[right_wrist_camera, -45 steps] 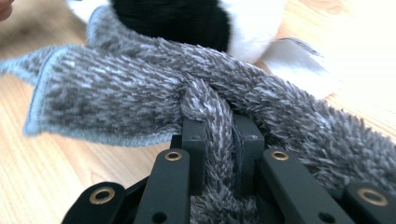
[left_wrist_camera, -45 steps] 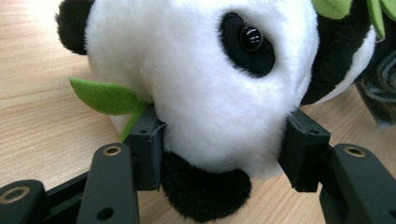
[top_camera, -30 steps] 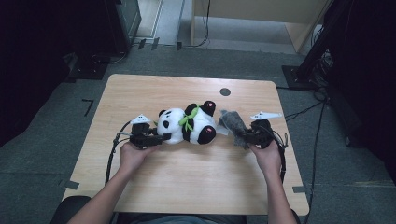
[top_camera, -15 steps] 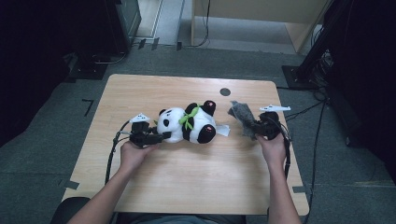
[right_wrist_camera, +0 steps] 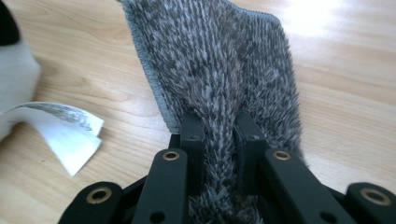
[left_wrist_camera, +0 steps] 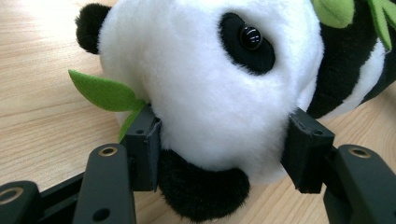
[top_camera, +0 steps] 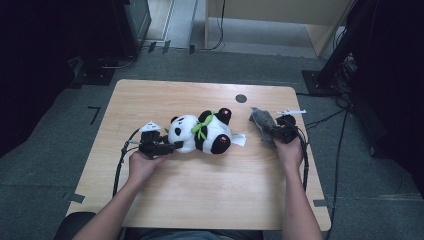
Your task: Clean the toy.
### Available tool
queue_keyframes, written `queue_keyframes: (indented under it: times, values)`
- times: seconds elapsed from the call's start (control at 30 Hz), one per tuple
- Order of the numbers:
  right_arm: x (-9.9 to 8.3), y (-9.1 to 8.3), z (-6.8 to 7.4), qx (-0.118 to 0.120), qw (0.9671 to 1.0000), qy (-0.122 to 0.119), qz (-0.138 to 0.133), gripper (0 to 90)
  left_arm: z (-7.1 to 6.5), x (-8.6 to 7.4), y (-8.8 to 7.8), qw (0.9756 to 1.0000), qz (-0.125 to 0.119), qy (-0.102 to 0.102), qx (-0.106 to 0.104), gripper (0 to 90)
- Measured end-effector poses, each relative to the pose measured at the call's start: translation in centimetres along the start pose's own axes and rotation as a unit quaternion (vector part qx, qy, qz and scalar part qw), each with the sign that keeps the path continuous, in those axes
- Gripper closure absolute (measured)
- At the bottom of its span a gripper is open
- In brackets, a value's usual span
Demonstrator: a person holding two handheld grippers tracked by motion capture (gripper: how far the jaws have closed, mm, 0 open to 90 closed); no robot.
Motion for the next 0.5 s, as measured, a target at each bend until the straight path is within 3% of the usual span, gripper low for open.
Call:
queue_keyframes:
  times: [0.23, 0.5]
  values:
    - [-0.15, 1.31, -0.03, -0.014, 0.9997, -0.010, 0.015, 74.6, -0.01, -0.05, 0.00, 1.0000, 0.002, 0.003, 0.002, 39.4]
    - [-0.19, 0.97, -0.03, 0.015, 0.9998, 0.008, 0.008, 58.6, 0.03, -0.04, 0.01, 1.0000, 0.002, 0.005, 0.002, 38.9]
Point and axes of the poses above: each handheld gripper's, and its own axes: y roughly forward along the jaws, x roughly out of its top, z roughly to its left, the point moved 7 cm from there along y, roughly forward along the jaws, and after that the axes turned 11 degrees about z, right-handed, at the moved point
